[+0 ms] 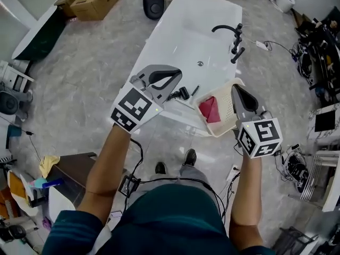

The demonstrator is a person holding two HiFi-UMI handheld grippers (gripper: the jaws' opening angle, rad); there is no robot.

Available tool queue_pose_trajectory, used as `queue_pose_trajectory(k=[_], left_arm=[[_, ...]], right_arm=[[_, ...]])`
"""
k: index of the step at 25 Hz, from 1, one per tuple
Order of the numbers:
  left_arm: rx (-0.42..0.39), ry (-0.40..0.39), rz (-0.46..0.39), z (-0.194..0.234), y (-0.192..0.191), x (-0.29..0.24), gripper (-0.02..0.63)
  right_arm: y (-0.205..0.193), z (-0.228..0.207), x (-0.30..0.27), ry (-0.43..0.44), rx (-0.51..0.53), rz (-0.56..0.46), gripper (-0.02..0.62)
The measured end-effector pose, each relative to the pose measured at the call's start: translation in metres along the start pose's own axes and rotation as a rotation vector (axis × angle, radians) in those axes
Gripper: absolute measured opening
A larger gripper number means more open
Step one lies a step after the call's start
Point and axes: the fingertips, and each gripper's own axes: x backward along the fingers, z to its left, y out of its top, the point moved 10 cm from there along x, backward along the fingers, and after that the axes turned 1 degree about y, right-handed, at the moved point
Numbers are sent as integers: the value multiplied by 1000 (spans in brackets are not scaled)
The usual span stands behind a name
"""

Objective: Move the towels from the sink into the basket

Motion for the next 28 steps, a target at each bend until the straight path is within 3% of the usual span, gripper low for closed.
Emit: queue_pose_trajectory(k=[6,13,28], left_arm=[[66,104,-69,21,-6,78,6],[112,207,-140,33,-6,149,6],[116,204,-165,25,-21,193,6]], right_arm=[[33,50,-1,74,55,-38,9],[56,88,5,99,125,-48,8],[74,126,17,84,183,-36,8]])
